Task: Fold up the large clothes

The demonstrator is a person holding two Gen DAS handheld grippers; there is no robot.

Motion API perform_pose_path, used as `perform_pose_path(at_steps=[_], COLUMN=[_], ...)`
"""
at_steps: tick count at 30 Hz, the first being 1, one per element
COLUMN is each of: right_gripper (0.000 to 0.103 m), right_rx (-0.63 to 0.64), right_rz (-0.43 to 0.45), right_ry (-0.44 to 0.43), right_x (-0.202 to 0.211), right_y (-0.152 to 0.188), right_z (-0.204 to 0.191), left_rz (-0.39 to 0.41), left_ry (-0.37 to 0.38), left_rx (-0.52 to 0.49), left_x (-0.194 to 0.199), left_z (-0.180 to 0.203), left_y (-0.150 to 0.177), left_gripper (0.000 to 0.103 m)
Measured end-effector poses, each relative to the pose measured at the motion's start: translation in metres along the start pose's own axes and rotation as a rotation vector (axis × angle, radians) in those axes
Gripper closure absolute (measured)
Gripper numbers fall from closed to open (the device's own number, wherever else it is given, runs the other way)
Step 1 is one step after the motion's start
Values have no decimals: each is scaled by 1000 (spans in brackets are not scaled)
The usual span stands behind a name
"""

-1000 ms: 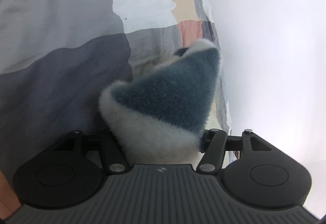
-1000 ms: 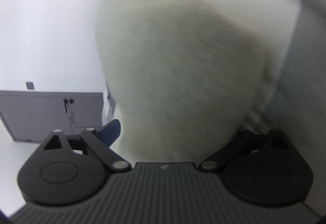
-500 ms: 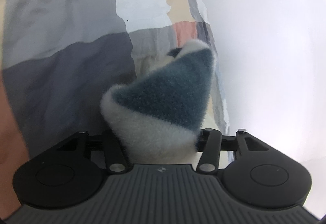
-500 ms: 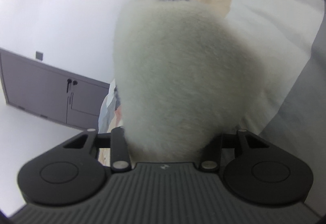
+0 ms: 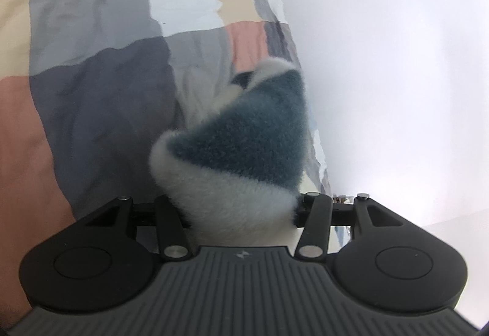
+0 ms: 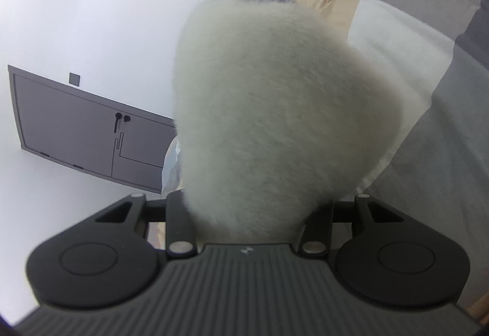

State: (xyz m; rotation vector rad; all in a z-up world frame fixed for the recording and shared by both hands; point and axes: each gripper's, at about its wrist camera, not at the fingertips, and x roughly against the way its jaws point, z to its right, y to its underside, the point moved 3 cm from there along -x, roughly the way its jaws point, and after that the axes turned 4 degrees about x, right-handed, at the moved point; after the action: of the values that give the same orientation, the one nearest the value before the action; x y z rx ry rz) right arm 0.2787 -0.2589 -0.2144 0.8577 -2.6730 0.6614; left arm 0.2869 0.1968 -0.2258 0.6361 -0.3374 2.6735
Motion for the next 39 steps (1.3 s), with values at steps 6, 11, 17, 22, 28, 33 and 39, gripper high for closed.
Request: perform_pose_path(at_steps=[6,11,17,22,28,33,39], right_gripper=[54,54,54,54,54,54,54], right_rx=[12,39,81,50,38,24,41], right_rz=[22,66,118,173,254,354,418], right_ry=[-26,-51,-92,-138,-168,-212,-200], right_x=[18,37,62,81,95,100,92], right_y=[-23,-53,-102,-155,-221,-273,-331], right_z=[-14,-29,-50,-60,-63,-46,-11], left_rz=[-7,-14,-37,-64,-86,-114,-173], left_ry=[35,67,112,152,197,218,223], left_rx=[-12,-34,-83,-129,-211,-337,-361], left_x=[5,-3,-23,-51,-98,-153,-234], left_z=[33,76,135,197,272,319,343], left_y=[14,26,39,53,77,107,134], left_gripper=[48,48,48,48,47,47,47])
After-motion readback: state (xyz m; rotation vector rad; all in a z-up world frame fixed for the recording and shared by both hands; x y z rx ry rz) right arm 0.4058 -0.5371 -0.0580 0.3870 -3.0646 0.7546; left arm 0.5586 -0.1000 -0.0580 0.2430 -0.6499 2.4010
